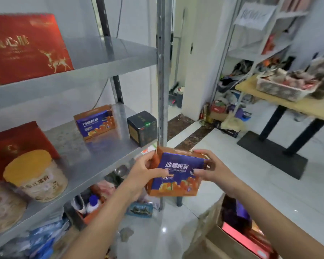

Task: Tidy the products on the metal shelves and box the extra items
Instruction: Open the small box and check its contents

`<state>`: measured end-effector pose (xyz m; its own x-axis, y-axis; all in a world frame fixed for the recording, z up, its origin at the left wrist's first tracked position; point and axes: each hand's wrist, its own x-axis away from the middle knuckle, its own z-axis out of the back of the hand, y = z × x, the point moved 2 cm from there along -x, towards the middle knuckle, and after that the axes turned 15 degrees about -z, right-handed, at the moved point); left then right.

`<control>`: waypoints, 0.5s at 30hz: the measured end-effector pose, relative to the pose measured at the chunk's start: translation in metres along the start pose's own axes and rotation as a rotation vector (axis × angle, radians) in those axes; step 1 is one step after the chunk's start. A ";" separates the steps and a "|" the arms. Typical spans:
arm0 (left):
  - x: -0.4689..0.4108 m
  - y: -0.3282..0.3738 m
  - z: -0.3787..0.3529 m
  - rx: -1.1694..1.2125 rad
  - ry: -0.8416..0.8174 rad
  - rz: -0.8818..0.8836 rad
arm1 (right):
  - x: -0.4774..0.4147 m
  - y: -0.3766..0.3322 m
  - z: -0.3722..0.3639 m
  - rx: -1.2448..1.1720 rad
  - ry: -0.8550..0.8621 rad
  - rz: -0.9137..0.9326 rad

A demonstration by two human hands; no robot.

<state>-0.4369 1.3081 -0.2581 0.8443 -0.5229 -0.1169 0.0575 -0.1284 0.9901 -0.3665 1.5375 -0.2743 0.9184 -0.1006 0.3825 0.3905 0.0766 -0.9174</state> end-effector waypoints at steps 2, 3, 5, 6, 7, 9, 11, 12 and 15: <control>-0.011 -0.005 -0.023 -0.005 -0.105 -0.030 | 0.019 0.014 0.025 -0.032 0.085 -0.038; -0.018 -0.009 -0.037 -0.035 -0.154 -0.048 | 0.029 0.023 0.036 -0.055 0.145 -0.051; -0.028 -0.017 -0.071 -0.122 -0.234 -0.059 | 0.051 0.041 0.053 -0.117 0.278 -0.074; -0.032 -0.022 -0.090 -0.167 -0.270 -0.044 | 0.063 0.051 0.059 -0.143 0.320 -0.085; -0.034 -0.027 -0.107 -0.202 -0.301 -0.023 | 0.074 0.063 0.063 -0.168 0.342 -0.097; -0.040 -0.037 -0.146 -0.218 -0.373 0.019 | 0.096 0.087 0.072 -0.242 0.379 -0.129; -0.041 -0.049 -0.169 -0.232 -0.419 0.071 | 0.110 0.105 0.072 -0.335 0.411 -0.194; -0.039 -0.057 -0.185 -0.228 -0.459 0.096 | 0.120 0.117 0.078 -0.384 0.448 -0.224; -0.026 -0.090 -0.222 -0.173 -0.560 0.173 | 0.148 0.150 0.094 -0.462 0.553 -0.246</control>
<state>-0.3460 1.5202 -0.3265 0.4435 -0.8935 0.0699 0.0694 0.1121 0.9913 -0.1656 1.6278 -0.3446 0.5952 -0.5530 0.5831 0.4021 -0.4232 -0.8119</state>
